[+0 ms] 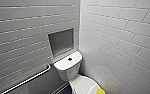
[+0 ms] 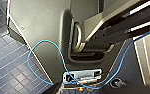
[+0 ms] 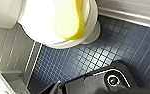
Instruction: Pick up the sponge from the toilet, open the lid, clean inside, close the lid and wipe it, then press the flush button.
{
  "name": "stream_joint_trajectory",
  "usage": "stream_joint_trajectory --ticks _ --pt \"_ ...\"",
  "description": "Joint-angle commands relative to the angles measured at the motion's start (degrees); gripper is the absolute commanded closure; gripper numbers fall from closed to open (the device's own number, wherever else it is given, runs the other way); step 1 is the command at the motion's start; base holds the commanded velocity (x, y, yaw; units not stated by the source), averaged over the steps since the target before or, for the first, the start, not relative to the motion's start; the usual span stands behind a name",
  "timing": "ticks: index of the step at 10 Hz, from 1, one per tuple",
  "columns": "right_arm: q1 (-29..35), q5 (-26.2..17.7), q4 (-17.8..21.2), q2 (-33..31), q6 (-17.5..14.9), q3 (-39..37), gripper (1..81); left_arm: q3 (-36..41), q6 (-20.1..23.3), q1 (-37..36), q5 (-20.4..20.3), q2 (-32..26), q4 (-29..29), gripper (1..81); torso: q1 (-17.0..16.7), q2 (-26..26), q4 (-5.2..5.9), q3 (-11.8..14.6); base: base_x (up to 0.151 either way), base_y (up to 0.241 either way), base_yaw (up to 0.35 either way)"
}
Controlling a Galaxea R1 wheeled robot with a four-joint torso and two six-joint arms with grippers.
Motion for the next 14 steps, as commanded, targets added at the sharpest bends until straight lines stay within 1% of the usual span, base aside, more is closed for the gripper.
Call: stream_joint_trajectory --ticks 1,3,4,5,6,7,10,11,14 --pt "6.43 -4.91 1.67 -2.15 0.13 -1.32 1.0 0.51 -0.03 1.57 4.11 0.31 0.38 1.0 3.47 -5.38 0.00 0.00 0.000 0.000 0.000" --pt "7.93 -5.09 2.02 -1.28 0.31 -2.90 1.0 0.42 0.06 4.02 4.02 2.16 1.35 1.0 6.34 -9.97 0.00 0.00 0.000 0.000 0.000" --pt "8.28 -5.09 2.46 -0.84 0.31 -3.96 1.0 0.42 0.06 5.08 3.93 2.51 1.61 1.0 7.69 -12.09 0.00 -2.30 0.000 0.000 0.000" --pt "8.46 -5.09 2.63 -0.22 0.31 -4.40 1.0 0.42 -0.03 6.04 3.85 2.51 1.61 1.0 9.00 -14.16 0.00 -5.44 0.000 0.000 0.000" --pt "8.99 -5.09 2.81 0.13 0.31 -4.93 1.0 0.42 0.06 6.84 3.67 2.51 1.70 1.0 9.94 -15.76 0.00 -6.05 0.000 0.000 0.000" --pt "9.60 -5.09 3.07 0.40 0.31 -5.63 1.0 0.42 0.06 7.45 3.67 2.51 1.70 1.0 10.91 -17.33 0.00 -7.34 0.000 0.000 0.000" --pt "11.88 -5.44 3.24 0.40 0.40 -5.89 1.0 -0.37 0.06 8.60 3.67 3.30 1.79 1.0 14.82 -23.50 0.00 -13.11 0.000 0.000 0.000" --pt "13.29 -7.45 3.69 0.48 0.40 -6.15 1.0 -1.94 0.06 8.69 3.58 4.09 1.70 1.0 16.26 -25.75 0.00 -14.14 0.000 0.000 0.000" --pt "16.45 -9.48 3.78 1.27 0.57 -6.85 1.0 -4.58 0.06 8.78 3.67 5.85 1.70 1.0 20.39 -32.17 0.00 -14.52 0.000 0.000 0.000"
